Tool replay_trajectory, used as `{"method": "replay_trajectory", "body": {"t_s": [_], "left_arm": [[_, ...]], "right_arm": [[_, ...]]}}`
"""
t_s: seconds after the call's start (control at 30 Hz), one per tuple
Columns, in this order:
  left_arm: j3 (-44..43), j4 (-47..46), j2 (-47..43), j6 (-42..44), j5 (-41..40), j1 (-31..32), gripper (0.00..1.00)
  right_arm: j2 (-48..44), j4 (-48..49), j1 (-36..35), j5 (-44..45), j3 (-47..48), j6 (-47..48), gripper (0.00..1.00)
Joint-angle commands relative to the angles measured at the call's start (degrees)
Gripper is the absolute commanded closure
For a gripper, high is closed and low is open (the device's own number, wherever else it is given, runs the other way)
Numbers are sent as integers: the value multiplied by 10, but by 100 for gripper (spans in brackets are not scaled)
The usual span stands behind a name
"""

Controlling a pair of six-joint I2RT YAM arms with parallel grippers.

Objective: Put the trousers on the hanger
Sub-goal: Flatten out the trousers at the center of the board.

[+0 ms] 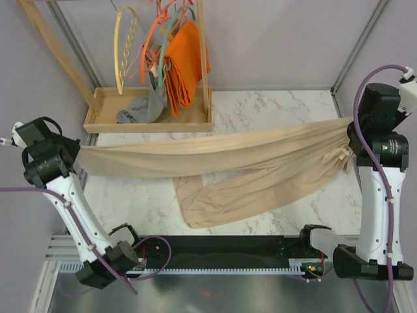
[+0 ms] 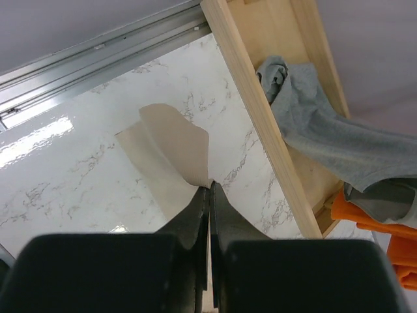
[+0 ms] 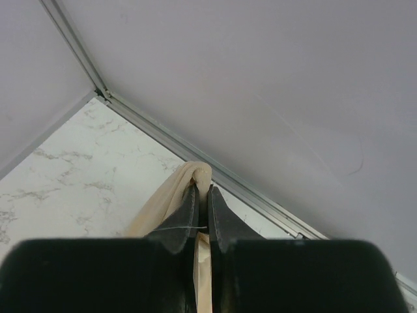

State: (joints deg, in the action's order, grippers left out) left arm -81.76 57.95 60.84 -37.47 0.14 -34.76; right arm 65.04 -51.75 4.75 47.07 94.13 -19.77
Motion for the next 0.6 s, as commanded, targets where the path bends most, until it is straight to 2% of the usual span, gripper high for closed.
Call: {"method": "replay_trajectory", "body": {"t_s": [0.0, 0.13, 0.3, 0.43, 0.57], "left_arm": [[43, -5, -78, 0, -33, -4, 98], [106, -19, -175, 2, -94, 11, 98], [130, -8, -277, -2, -189, 43, 98], [152, -13, -284, 2, -222, 78, 98], [210, -45, -252, -8, -192, 78, 98]], "right_arm": [[-52, 24, 5, -18, -30, -6, 100], [-131, 28, 4, -21, -84, 0, 100], [-232, 27, -8, -19, -123, 12, 100], [-243, 33, -13, -13, -187, 32, 100], [-189, 52, -14, -47, -222, 32, 100]]}}
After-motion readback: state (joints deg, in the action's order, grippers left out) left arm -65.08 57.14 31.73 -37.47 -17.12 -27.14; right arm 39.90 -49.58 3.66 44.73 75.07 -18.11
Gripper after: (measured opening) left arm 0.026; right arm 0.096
